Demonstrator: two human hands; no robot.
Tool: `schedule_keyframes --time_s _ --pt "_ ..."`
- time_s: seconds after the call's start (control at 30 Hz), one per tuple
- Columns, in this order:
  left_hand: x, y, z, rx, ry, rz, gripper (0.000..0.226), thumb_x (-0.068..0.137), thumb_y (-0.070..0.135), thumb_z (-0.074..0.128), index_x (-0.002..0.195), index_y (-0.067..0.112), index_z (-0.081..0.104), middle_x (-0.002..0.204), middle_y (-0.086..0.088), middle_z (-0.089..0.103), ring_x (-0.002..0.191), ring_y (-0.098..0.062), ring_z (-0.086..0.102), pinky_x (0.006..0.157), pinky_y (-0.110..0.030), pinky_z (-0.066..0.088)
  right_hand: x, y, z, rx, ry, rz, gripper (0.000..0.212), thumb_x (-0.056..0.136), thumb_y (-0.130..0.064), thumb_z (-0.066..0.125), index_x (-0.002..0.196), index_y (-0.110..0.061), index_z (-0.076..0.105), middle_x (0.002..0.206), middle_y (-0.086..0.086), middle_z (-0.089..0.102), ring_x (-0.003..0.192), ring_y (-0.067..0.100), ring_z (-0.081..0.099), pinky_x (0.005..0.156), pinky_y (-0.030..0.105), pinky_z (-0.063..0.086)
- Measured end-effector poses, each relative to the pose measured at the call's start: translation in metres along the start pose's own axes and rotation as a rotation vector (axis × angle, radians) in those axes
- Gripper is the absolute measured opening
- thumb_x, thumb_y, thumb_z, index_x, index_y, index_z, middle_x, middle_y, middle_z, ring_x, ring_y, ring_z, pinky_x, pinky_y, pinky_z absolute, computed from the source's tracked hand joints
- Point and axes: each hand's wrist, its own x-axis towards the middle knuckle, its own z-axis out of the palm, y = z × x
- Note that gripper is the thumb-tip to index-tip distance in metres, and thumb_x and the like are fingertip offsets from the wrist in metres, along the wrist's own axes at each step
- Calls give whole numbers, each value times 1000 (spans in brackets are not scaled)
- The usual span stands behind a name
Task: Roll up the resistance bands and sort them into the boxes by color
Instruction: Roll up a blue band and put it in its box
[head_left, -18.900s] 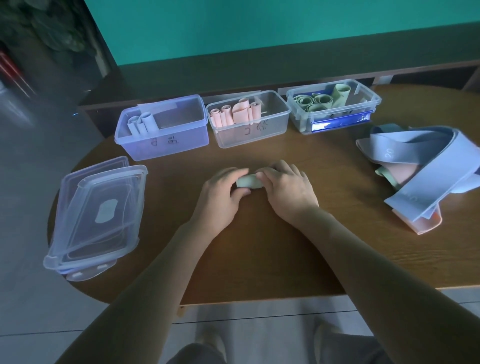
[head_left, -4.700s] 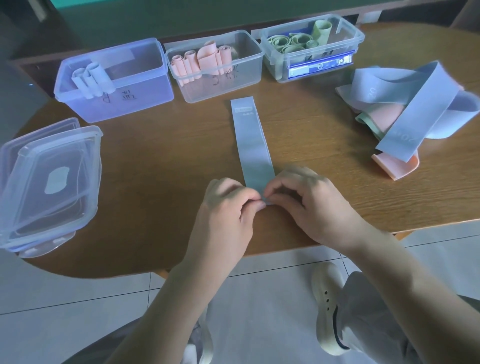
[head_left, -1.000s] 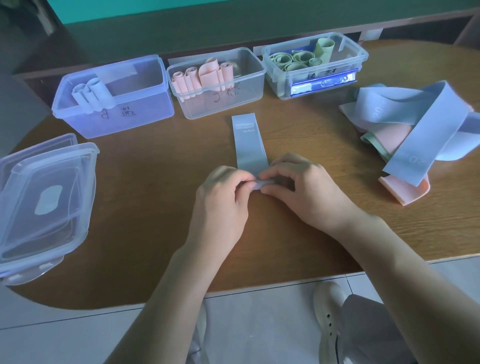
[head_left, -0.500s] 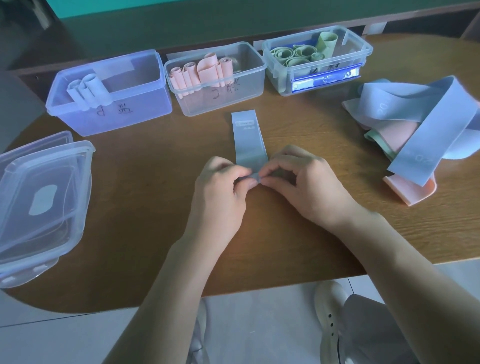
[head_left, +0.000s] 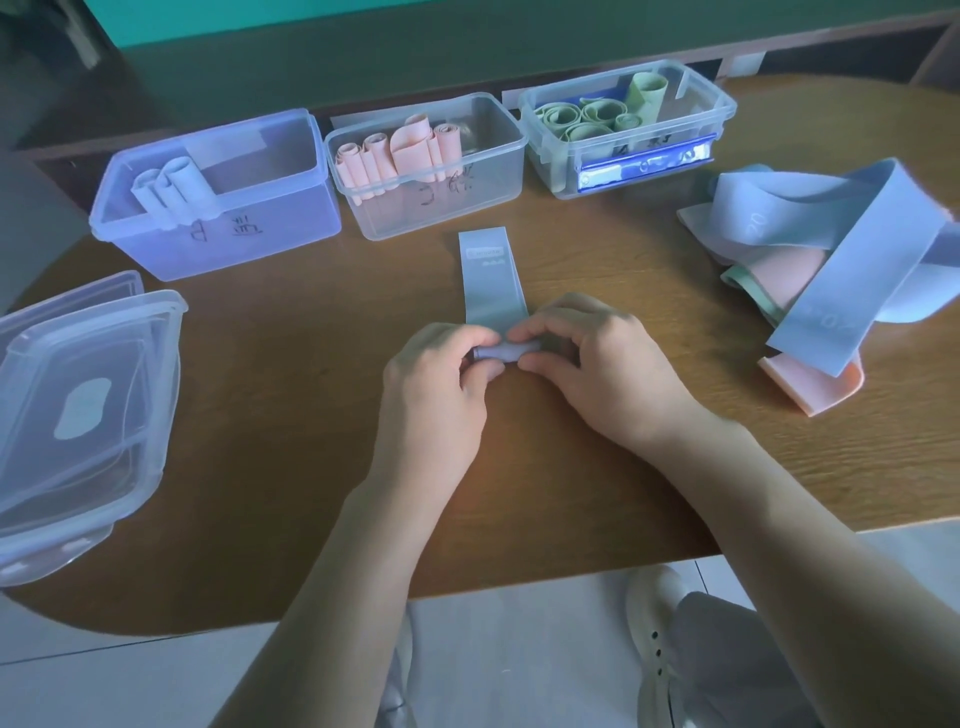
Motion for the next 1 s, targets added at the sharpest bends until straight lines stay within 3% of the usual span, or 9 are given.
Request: schedule_keyframes --time_s 0.2,0.3,0.4,0.53,0.7,0.77,1.0 --pt "-5 1 -4 -1 -3 35 16 84 11 81 100 14 77 95 2 71 82 -11 62 75 -27 55 -7 -3 0 -20 23 -51 21 88 -14 76 108 -18 75 107 -2 66 87 17 64 76 41 57" --pt "-13 3 -8 -7 -8 51 16 83 10 81 98 14 77 94 4 71 81 -10 62 73 -29 54 -16 -6 -4 -21 17 -72 21 88 -12 76 108 -17 76 105 -2 66 84 10 59 77 35 55" --pt "-26 7 -16 -46 -15 35 16 82 10 82 96 15 77 91 6 71 78 -8 61 71 -28 52 -29 -10 -6 -9 8 -84 21 88 -12 76 108 -18 76 104 -4 65 82 3 53 77 26 50" --pt "-46 12 -27 -103 -91 -15 16 83 12 81 96 20 76 91 9 69 83 -6 59 74 -23 49 -50 -18 -10 12 -26 -80 20 89 -15 76 109 -20 76 105 -6 66 91 9 63 82 29 53" --pt "-51 12 -30 -104 -77 -32 15 84 11 80 97 18 77 97 7 62 88 -3 53 77 -12 44 -55 -21 -9 22 -51 -48 19 91 -18 74 110 -21 76 103 -9 64 84 -15 51 80 7 39" --pt "-47 12 -27 -93 -57 -38 12 85 11 78 97 14 77 97 4 60 87 -3 52 78 -8 41 -50 -21 -8 28 -39 -53 18 92 -18 74 109 -19 76 101 -8 61 85 -13 52 81 7 40" --pt "-41 11 -24 -130 -6 -50 10 86 10 78 89 17 73 87 8 61 78 -5 56 69 -14 46 -38 -26 -11 72 -50 -32 13 88 -9 76 93 -21 73 94 -13 61 79 2 59 74 7 39"
